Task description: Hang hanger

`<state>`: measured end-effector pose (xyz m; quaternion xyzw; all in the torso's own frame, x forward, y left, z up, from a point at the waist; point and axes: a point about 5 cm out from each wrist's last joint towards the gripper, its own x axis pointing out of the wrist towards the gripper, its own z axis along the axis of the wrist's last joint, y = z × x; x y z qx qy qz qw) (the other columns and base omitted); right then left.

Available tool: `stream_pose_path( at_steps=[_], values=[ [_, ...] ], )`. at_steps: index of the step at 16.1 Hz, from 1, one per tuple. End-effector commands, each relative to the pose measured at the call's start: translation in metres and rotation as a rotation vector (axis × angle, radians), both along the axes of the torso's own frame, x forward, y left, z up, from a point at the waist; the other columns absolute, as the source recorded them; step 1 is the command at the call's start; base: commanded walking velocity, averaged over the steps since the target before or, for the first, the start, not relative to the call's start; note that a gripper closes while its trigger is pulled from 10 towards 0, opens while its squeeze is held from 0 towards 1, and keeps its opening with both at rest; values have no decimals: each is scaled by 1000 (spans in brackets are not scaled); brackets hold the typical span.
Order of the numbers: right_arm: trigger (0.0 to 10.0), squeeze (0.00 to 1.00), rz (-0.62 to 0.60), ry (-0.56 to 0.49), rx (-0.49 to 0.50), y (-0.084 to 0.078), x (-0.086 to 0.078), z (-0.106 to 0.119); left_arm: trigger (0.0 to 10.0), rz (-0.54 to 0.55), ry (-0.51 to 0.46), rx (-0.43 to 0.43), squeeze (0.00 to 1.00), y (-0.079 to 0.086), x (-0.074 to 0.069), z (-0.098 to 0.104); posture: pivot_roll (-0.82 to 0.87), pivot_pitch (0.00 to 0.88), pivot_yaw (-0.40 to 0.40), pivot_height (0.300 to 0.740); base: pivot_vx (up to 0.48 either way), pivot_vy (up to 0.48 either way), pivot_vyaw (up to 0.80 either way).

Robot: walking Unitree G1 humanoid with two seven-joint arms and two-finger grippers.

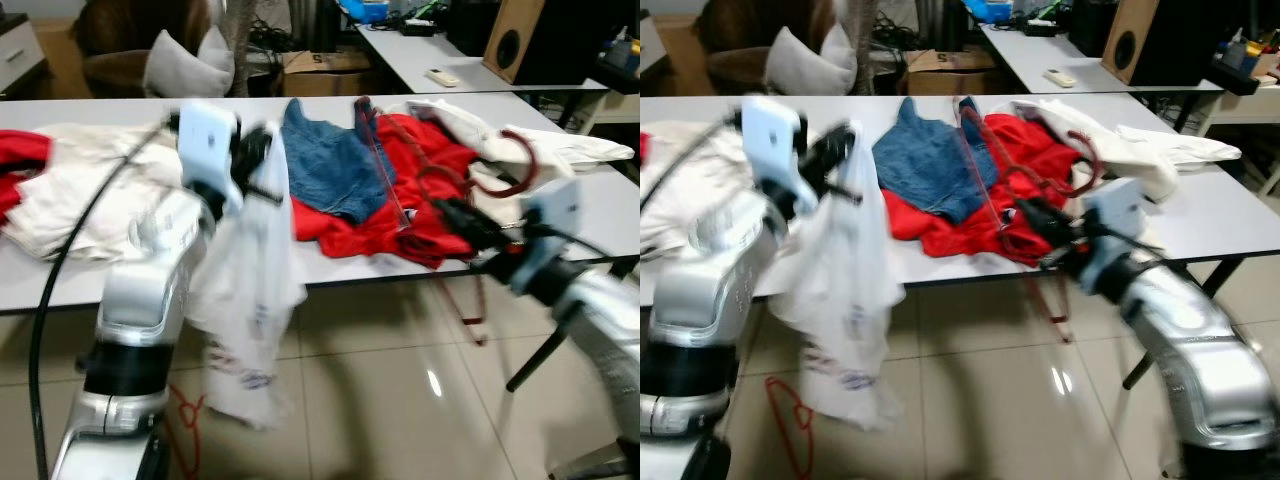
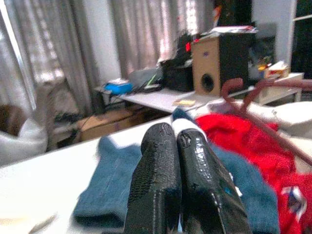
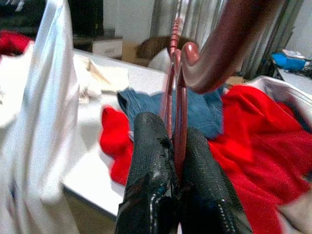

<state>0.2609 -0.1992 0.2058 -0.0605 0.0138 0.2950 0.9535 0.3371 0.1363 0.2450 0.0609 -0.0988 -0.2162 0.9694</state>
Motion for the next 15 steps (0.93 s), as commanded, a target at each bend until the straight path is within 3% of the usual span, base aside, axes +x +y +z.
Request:
stream_pose_path(
  at_steps=[1, 4, 9, 12, 15],
  values=[
    [10000, 0, 83, -5, -31, -1, -5, 10, 10000, -3, -38, 7, 0, 3, 8, 15, -67, 0, -14, 710, 398, 0, 0],
    [10000, 0, 215, 26, -115, -5, -18, 18, 10000, 30, -59, 46, 0, 12, 30, 34, -70, 0, -11, 710, 399, 0, 0],
    [10000, 0, 366, 40, -162, -14, -35, 37, 10000, 54, -86, 38, 0, 17, 52, 55, -79, 0, -13, 710, 400, 0, 0],
    [10000, 0, 459, 15, -140, -12, -43, 51, 10000, 59, -98, 42, 0, 15, 59, 58, -82, 0, -20, 710, 398, 0, 0],
    [10000, 0, 519, 31, -151, -6, -44, 51, 10000, 43, -134, 30, 0, 10, 64, 74, -80, 0, -26, 710, 401, 0, 0]
  ],
)
